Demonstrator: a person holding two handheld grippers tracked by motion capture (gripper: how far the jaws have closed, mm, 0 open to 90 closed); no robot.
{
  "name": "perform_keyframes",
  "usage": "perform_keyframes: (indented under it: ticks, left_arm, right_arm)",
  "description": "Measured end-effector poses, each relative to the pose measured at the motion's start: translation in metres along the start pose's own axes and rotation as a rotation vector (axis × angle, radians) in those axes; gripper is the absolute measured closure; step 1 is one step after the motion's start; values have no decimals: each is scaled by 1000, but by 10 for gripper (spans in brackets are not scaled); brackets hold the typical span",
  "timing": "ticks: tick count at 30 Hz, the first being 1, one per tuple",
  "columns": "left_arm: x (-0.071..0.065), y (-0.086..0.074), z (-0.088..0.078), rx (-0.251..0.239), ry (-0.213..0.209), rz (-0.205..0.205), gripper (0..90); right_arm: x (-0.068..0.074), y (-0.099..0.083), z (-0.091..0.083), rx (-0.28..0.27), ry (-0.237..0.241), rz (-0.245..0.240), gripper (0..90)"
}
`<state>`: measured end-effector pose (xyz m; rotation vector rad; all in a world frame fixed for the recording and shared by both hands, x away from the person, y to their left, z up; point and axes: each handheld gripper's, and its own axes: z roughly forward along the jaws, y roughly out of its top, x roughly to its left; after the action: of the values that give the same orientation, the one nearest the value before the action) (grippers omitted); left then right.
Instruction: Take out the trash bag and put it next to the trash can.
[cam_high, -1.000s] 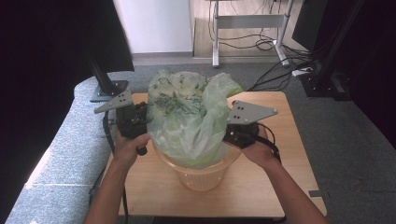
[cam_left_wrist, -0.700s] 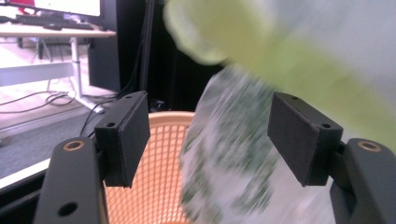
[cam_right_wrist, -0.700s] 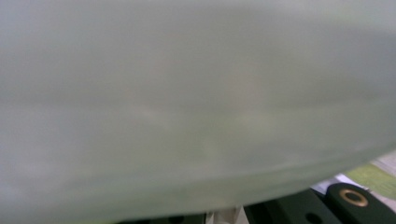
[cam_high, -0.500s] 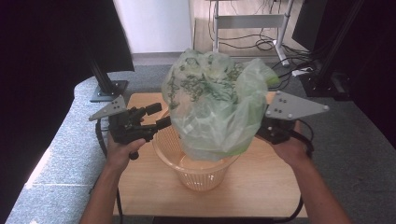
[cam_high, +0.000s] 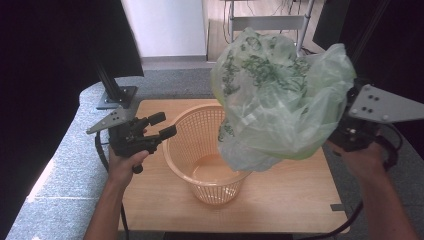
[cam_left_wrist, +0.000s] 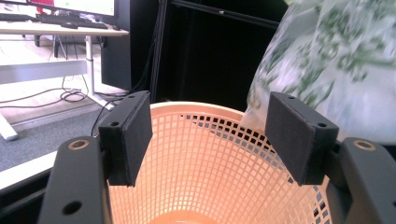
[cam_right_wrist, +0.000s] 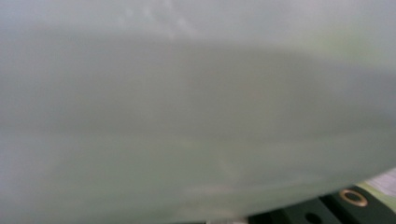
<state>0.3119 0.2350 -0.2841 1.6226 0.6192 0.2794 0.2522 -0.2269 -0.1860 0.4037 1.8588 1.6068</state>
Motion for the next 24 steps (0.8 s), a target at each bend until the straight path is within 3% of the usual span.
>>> perform_keyframes:
  ticks: [7,12,16,24]
  left_arm:
    - [5,-8,1,13,-2,-4,319]
    - [6,-10,0,9,-1,-15,320]
    - [4,-8,-2,6,-4,-14,322]
    - [1,-7,1,25,-6,3,322]
  right_arm:
    - [-10,7,-25,22,-62,-5,884]
    - [-12,3,-32,66,-70,-14,883]
    - [-14,-26,-29,119,-73,6,883]
    - [-29,-103,-31,180,-104,125,883]
